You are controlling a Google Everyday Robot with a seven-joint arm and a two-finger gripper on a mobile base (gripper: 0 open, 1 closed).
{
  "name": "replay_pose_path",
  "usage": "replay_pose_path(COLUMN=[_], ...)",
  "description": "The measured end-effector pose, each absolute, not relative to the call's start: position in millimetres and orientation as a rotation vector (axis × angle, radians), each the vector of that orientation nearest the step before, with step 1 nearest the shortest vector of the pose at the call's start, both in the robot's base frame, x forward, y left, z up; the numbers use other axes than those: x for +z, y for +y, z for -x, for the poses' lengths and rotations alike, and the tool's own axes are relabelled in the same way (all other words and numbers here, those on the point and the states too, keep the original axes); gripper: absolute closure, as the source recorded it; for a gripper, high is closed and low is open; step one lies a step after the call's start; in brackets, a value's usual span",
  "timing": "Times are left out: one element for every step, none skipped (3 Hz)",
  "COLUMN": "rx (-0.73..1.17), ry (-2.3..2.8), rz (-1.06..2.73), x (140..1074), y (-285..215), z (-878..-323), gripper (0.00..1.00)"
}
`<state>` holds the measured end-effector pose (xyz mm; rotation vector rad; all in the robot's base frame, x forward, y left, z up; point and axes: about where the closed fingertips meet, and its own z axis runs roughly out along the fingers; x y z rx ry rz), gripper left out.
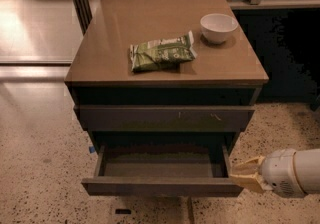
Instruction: Close middle drawer
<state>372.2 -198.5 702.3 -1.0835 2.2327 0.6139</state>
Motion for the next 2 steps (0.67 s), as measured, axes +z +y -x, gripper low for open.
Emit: replay_pose_path(rx=[0.755, 0.812], ry=[2.293, 2.361], rz=[0.933, 0.867], x=[613, 549], y=[-176, -160], z=[-351, -341], gripper=[1.00, 1.00])
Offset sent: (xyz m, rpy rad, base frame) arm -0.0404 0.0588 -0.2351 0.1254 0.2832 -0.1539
